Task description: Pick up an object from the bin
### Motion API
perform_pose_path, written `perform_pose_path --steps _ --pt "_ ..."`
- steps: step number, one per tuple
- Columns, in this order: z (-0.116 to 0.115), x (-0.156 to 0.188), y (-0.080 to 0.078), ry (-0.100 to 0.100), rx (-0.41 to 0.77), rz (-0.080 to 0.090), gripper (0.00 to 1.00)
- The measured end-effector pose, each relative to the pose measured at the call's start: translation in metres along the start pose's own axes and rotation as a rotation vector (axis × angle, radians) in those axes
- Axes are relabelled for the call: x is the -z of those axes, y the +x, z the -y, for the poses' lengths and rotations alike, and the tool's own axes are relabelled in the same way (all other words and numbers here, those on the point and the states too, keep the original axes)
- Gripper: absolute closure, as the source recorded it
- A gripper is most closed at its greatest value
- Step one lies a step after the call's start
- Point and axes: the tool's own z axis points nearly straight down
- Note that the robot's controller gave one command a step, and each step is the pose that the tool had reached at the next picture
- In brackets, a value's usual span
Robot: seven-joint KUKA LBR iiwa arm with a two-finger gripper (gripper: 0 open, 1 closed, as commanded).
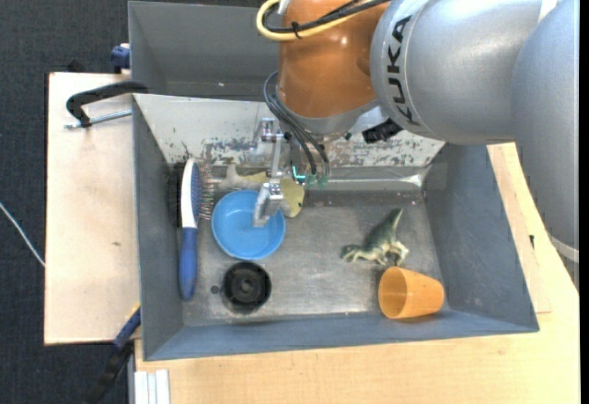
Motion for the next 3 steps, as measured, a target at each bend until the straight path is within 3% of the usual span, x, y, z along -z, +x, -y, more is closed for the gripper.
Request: perform_pose_path --steps 1,2,3 --pt "-0.0013 -0.1083 -0.0045 -0.002 0.196 0.015 0.00" --pt "-0.0097 -0.1161 -0.0017 0.001 0.183 0.021 0.00" --pt "-0.0107 -0.1140 -0.0035 -0.002 0.183 0.014 0.00"
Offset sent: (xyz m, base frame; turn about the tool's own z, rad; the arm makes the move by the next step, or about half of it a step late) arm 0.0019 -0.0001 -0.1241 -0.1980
